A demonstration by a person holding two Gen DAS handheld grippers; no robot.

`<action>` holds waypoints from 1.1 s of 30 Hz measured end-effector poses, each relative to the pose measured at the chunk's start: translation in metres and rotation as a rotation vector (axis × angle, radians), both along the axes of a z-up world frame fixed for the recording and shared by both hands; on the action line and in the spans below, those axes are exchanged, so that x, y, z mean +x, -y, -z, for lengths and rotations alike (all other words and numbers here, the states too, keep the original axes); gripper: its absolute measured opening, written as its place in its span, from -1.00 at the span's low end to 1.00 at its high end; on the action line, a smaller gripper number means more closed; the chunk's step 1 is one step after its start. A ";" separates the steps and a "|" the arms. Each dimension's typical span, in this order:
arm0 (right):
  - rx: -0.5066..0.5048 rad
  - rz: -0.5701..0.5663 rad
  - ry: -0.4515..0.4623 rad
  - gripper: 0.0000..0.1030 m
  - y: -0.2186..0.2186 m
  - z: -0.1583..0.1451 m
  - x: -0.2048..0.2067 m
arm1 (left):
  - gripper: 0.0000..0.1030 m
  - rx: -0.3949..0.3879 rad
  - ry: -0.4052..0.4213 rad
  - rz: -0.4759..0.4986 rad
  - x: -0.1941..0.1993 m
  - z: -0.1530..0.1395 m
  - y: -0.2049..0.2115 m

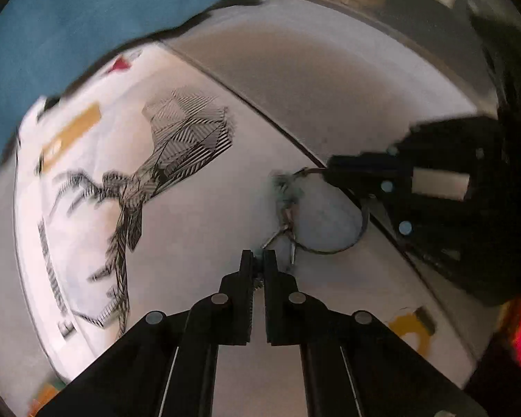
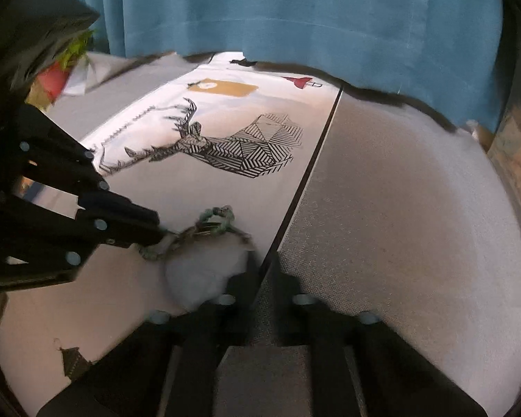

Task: Organize jewelry

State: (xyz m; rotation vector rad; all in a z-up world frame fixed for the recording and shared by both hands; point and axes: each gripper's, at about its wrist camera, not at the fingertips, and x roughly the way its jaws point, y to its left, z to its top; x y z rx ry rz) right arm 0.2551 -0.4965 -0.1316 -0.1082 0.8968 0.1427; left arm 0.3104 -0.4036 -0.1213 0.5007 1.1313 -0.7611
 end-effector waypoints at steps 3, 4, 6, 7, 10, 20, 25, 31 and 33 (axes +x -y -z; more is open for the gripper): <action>-0.007 0.062 0.012 -0.95 0.011 -0.002 -0.003 | -0.93 0.019 0.056 -0.049 0.008 -0.010 -0.014; -0.021 0.083 0.017 -0.95 0.015 -0.004 -0.005 | -0.93 0.022 0.062 -0.062 0.011 -0.013 -0.019; -0.036 0.132 0.028 -0.95 0.027 -0.008 -0.011 | -0.93 0.027 0.084 -0.086 0.014 -0.021 -0.030; -0.033 0.147 0.027 -0.95 0.032 -0.009 -0.014 | -0.93 0.025 0.087 -0.092 0.014 -0.024 -0.033; -0.027 0.179 0.022 -0.95 0.040 -0.014 -0.025 | -0.93 0.019 0.102 -0.104 0.009 -0.034 -0.041; -0.029 0.204 0.073 -0.95 0.014 -0.056 -0.084 | -0.93 -0.080 0.111 -0.205 -0.048 -0.091 -0.081; 0.012 0.215 0.098 -0.95 -0.009 -0.086 -0.125 | -0.93 -0.136 0.147 -0.286 -0.093 -0.127 -0.112; 0.040 0.172 0.122 -0.95 -0.061 -0.117 -0.182 | -0.93 -0.156 0.206 -0.336 -0.161 -0.159 -0.158; 0.051 0.153 0.120 -0.95 -0.080 -0.121 -0.201 | -0.93 -0.151 0.227 -0.348 -0.187 -0.166 -0.176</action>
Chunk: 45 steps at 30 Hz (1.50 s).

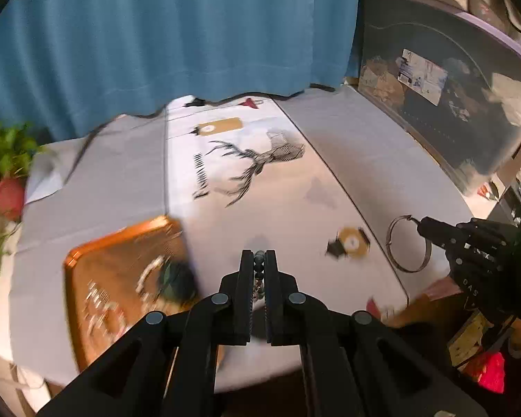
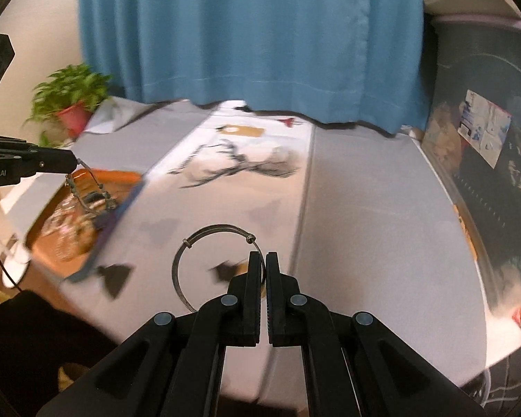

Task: Organize jewelry

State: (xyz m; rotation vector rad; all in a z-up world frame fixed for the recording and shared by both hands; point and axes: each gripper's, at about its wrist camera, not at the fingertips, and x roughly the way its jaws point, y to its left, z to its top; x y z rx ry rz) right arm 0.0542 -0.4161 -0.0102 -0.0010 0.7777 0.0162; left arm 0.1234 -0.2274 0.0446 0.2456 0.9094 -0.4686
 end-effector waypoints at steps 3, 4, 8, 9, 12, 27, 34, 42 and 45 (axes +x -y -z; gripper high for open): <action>0.015 -0.040 -0.009 -0.95 -0.029 -0.004 -0.028 | -0.93 0.007 0.017 -0.014 -0.036 -0.006 -0.024; 0.018 -0.051 -0.017 -0.95 -0.039 -0.004 -0.037 | -0.93 0.007 0.020 -0.021 -0.046 -0.006 -0.031; 0.040 -0.092 -0.058 -0.95 -0.073 0.002 -0.064 | -0.93 0.008 0.013 -0.052 -0.086 -0.002 -0.060; 0.038 -0.108 -0.068 -0.95 -0.084 0.003 -0.072 | -0.93 0.004 0.011 -0.063 -0.097 -0.001 -0.069; 0.037 -0.146 -0.084 -0.95 -0.108 0.005 -0.093 | -0.93 -0.016 0.004 -0.088 -0.121 0.003 -0.088; 0.041 -0.282 -0.067 -0.95 -0.196 -0.003 -0.013 | -0.93 -0.026 0.027 -0.255 -0.058 0.020 -0.168; 0.045 -0.319 -0.052 -0.94 -0.233 0.012 0.066 | -0.93 0.002 0.040 -0.301 0.009 0.038 -0.176; -0.014 -0.306 -0.134 -0.58 -0.255 0.049 0.114 | 0.74 0.044 0.019 -0.383 0.054 0.067 -0.187; -0.015 -0.279 -0.143 0.12 -0.250 0.057 0.111 | 0.91 0.051 0.098 -0.427 0.048 0.065 -0.193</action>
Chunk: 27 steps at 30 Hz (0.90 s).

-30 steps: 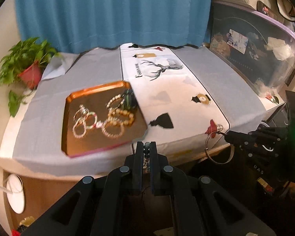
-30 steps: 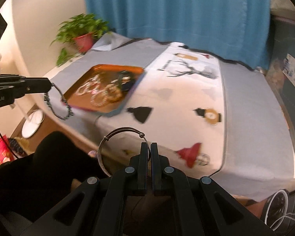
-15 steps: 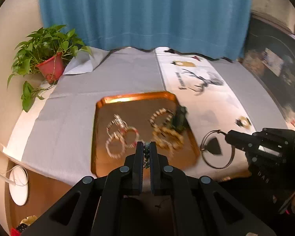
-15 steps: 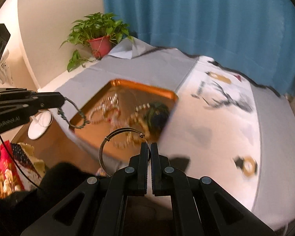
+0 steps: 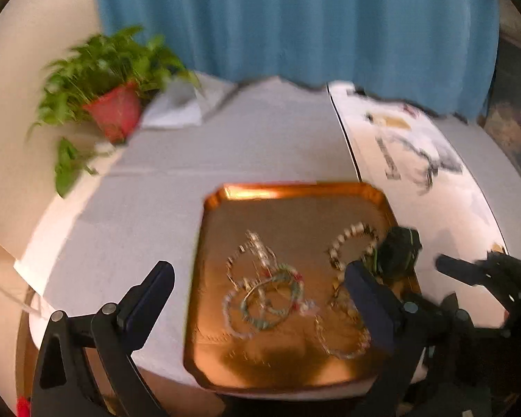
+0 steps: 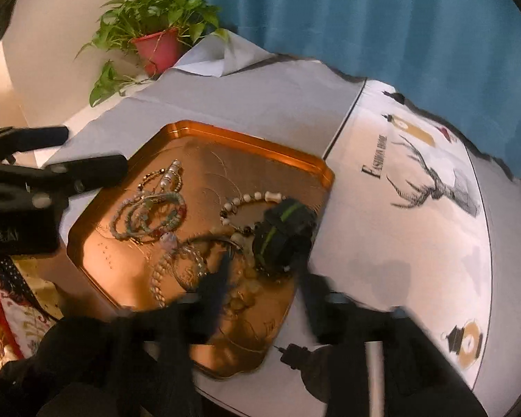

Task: Organize jewelry

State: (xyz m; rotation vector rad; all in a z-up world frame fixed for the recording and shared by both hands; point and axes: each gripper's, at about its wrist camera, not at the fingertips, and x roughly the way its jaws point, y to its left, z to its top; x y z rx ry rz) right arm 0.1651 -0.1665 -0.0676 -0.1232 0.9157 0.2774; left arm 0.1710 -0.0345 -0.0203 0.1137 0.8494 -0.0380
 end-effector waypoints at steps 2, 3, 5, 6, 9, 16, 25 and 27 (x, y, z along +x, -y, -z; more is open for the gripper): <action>0.002 0.009 0.014 0.21 0.003 0.000 -0.007 | 0.91 -0.005 -0.016 0.004 -0.003 0.002 -0.002; 0.003 0.010 0.017 0.22 0.003 -0.001 -0.010 | 0.91 -0.008 -0.024 0.002 -0.004 0.003 -0.002; 0.011 0.014 0.019 0.28 0.004 -0.003 -0.017 | 0.91 -0.014 -0.039 -0.004 -0.008 0.005 -0.002; 0.012 0.016 0.019 0.31 0.003 -0.005 -0.020 | 0.91 -0.018 -0.042 -0.008 -0.012 0.005 -0.003; 0.005 0.015 0.020 0.38 0.001 -0.009 -0.030 | 0.91 -0.023 -0.045 -0.019 -0.023 0.005 -0.002; -0.008 0.035 0.012 0.57 0.000 -0.015 -0.052 | 0.91 -0.026 -0.054 -0.032 -0.049 0.004 -0.004; -0.029 0.041 0.015 0.58 -0.004 -0.020 -0.073 | 0.91 -0.034 -0.037 -0.037 -0.070 -0.006 -0.007; -0.030 0.037 0.018 0.58 -0.006 -0.022 -0.077 | 0.91 -0.032 -0.034 -0.032 -0.073 -0.008 -0.007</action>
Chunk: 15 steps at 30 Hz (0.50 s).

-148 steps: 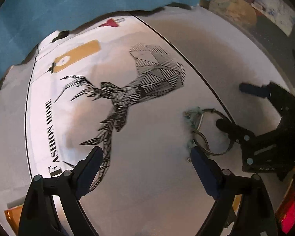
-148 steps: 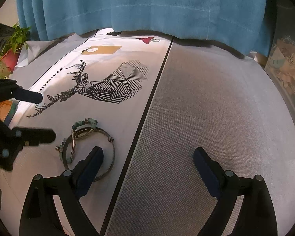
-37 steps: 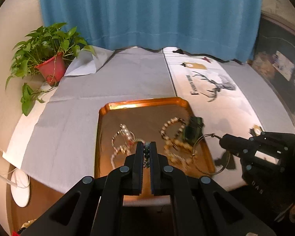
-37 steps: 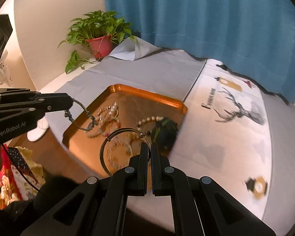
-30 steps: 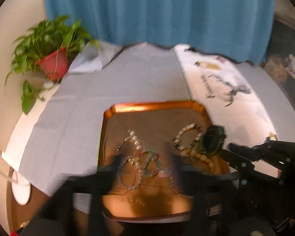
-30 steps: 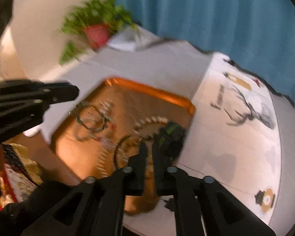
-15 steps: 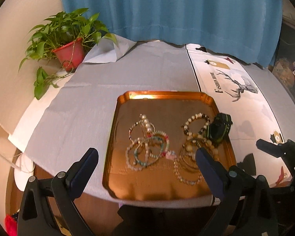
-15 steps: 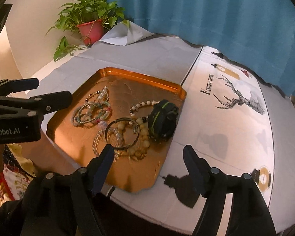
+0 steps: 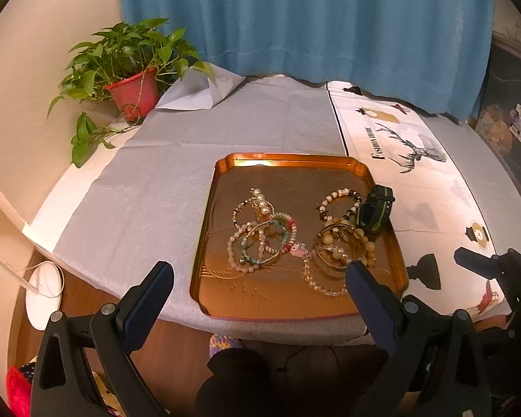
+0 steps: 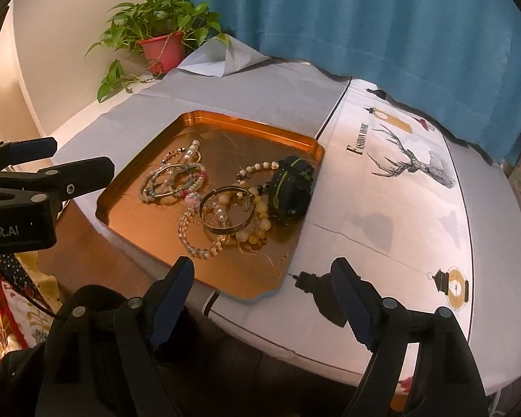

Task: Organize jewelry

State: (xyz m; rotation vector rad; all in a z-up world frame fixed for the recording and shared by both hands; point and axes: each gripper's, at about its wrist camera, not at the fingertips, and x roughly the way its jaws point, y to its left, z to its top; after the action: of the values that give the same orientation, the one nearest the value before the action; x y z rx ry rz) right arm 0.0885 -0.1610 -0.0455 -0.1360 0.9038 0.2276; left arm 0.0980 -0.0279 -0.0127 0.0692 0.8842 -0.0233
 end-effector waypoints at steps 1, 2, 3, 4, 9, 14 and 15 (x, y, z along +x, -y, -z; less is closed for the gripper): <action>-0.003 -0.003 0.001 0.58 -0.001 -0.001 -0.002 | 0.91 0.006 0.000 -0.001 -0.002 0.000 0.000; -0.005 -0.007 0.003 0.58 -0.002 -0.002 -0.003 | 0.91 0.009 -0.003 0.000 -0.003 0.000 0.001; -0.007 -0.008 0.005 0.58 -0.003 -0.002 -0.004 | 0.91 0.008 -0.005 0.002 -0.005 0.000 0.001; -0.008 -0.009 0.006 0.58 -0.003 -0.002 -0.005 | 0.91 0.009 -0.005 0.002 -0.006 0.000 0.001; -0.009 -0.012 0.007 0.58 -0.005 -0.004 -0.009 | 0.91 0.019 -0.003 -0.001 -0.011 0.000 0.000; -0.012 -0.014 0.010 0.58 -0.005 -0.005 -0.012 | 0.91 0.023 -0.003 0.000 -0.013 0.000 0.001; -0.010 -0.013 0.010 0.58 -0.005 -0.005 -0.011 | 0.91 0.023 -0.004 0.001 -0.014 0.001 0.001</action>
State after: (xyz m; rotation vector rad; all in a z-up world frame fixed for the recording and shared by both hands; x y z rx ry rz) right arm 0.0773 -0.1556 -0.0408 -0.1524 0.8947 0.2346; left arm 0.0841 -0.0286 -0.0132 0.0906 0.8886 -0.0141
